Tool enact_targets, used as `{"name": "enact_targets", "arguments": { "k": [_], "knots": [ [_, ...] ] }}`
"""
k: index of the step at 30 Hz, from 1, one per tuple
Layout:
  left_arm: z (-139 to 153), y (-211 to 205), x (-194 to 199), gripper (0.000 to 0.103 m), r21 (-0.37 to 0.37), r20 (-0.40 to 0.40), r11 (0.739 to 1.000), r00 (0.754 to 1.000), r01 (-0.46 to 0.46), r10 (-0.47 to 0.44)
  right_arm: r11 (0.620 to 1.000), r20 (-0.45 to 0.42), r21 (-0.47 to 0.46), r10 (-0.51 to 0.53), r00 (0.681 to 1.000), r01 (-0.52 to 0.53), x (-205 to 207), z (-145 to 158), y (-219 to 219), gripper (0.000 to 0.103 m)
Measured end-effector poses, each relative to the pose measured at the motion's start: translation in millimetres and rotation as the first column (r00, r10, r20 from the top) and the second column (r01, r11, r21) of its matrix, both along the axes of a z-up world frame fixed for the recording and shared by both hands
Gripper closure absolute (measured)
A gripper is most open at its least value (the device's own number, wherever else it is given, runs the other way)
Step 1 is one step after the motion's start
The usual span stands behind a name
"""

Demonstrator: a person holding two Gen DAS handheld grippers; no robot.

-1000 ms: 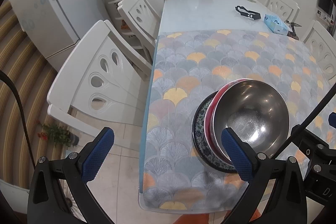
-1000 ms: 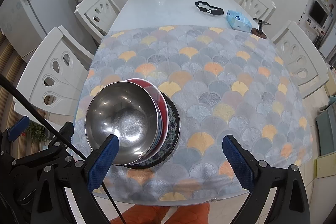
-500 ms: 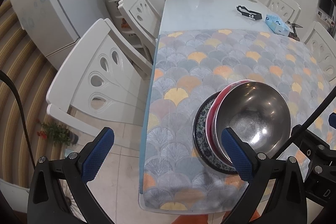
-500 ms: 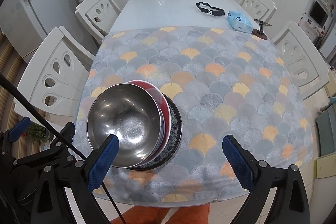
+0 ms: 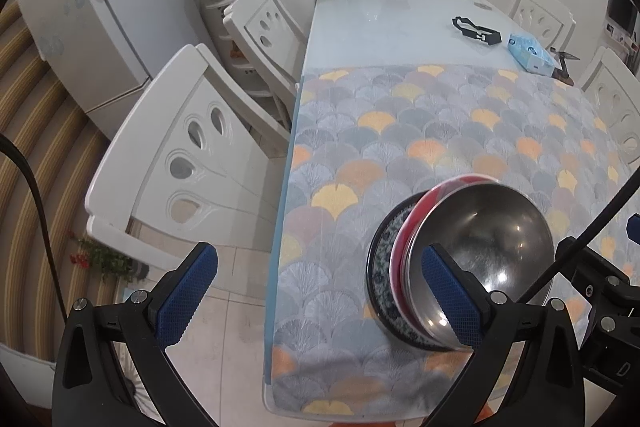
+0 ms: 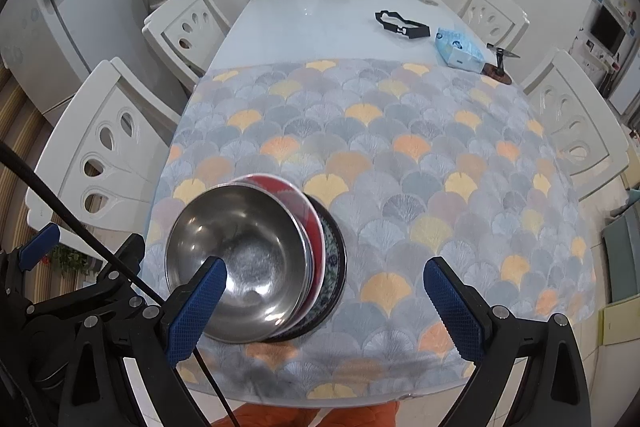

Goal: Organize plates and bowls

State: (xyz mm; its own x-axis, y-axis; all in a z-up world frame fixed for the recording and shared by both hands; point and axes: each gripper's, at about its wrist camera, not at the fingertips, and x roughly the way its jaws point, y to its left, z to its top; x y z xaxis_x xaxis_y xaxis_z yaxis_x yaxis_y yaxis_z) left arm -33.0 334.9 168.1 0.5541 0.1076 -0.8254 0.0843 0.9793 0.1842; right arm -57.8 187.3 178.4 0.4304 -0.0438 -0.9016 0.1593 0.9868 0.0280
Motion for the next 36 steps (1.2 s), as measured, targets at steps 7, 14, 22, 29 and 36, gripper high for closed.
{"name": "enact_targets", "arguments": {
  "k": [7,14,22,29,36],
  "knots": [
    [7.5,-10.6,14.5,0.001,-0.004,0.024,1.0,1.0,0.008,-0.008,1.0,0.023,-0.002,-0.01,1.0,0.01,11.8,7.5,-10.0,0.005],
    [12.0,-32.7,25.0,0.001,-0.02,0.052,1.0,0.999,0.019,-0.017,0.999,0.047,-0.012,-0.032,0.998,0.033,13.6,12.7,-27.0,0.005],
    [28.4,-77.9,33.8,0.001,-0.075,0.084,0.997,0.996,-0.021,0.027,0.999,0.082,-0.045,-0.001,0.997,0.005,16.9,28.8,-66.8,0.005],
    [38.2,-125.6,33.4,0.001,-0.075,0.098,0.996,0.993,-0.055,0.062,0.998,0.094,-0.057,0.012,0.996,-0.006,19.3,43.1,-121.8,0.005],
    [43.3,-146.9,30.3,0.001,-0.05,0.097,0.995,0.991,-0.09,0.095,0.999,0.078,-0.018,0.028,0.997,-0.027,26.4,39.3,-155.6,0.005]
  ]
}}
